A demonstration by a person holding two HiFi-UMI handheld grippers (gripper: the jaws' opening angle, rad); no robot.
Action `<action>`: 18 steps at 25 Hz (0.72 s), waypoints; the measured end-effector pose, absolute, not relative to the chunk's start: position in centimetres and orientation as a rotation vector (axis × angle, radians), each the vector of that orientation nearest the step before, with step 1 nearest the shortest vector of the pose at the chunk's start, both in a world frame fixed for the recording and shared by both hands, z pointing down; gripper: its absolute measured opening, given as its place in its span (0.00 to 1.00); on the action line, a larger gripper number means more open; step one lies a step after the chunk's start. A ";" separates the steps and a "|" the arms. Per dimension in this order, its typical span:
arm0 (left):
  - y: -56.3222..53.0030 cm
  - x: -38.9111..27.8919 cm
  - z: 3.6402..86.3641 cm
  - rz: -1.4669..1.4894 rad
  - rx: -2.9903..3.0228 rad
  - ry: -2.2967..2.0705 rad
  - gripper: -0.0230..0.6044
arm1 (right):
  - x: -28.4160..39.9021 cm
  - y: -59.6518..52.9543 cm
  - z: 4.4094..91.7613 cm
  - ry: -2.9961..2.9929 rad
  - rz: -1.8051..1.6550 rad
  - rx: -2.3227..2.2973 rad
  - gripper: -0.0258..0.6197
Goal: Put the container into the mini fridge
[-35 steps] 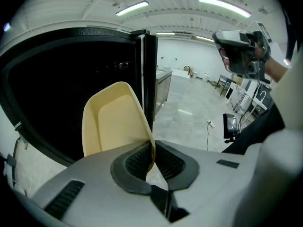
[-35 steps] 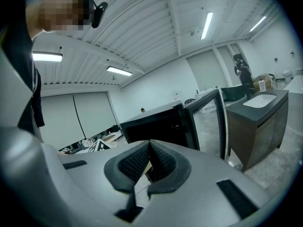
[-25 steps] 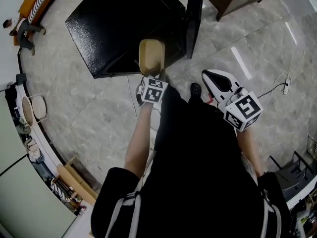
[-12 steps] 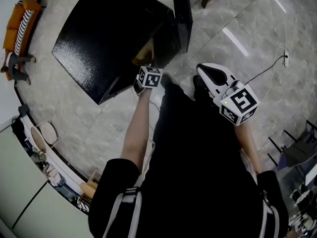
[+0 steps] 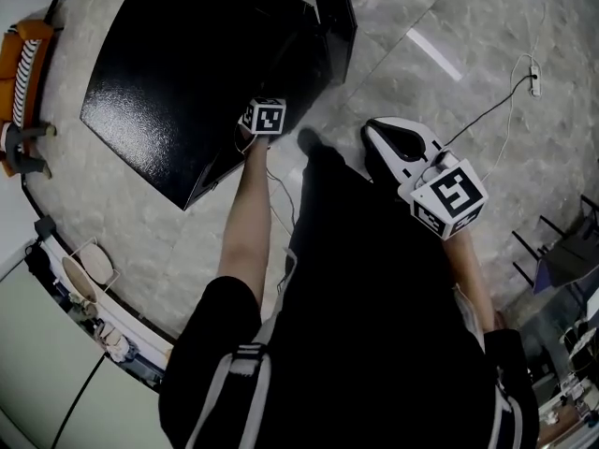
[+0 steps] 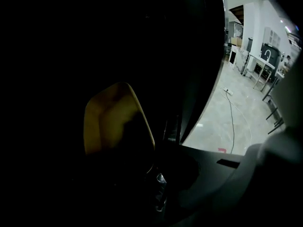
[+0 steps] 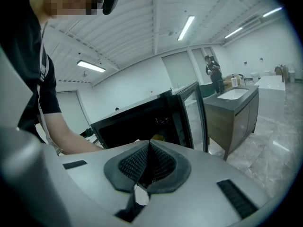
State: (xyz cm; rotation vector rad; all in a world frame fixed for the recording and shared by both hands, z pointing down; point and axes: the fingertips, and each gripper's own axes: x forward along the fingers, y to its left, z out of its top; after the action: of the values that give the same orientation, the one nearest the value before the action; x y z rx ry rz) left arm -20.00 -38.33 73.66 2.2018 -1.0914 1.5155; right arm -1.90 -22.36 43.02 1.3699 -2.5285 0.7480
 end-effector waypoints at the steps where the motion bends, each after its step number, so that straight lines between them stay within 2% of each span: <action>1: -38.7 -20.2 74.2 1.524 2.194 -1.095 0.11 | -2.0 -22.3 43.1 -2.524 0.747 1.367 0.07; 18: -41.3 -22.0 74.2 1.599 2.164 -1.237 0.11 | -1.8 -20.0 44.0 -2.482 0.721 1.297 0.07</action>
State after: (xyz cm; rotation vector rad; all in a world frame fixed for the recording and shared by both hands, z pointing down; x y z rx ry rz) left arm -21.99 -41.33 74.19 2.1643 -1.2370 1.5990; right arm -1.82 -20.02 43.97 1.2970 -2.4825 0.7211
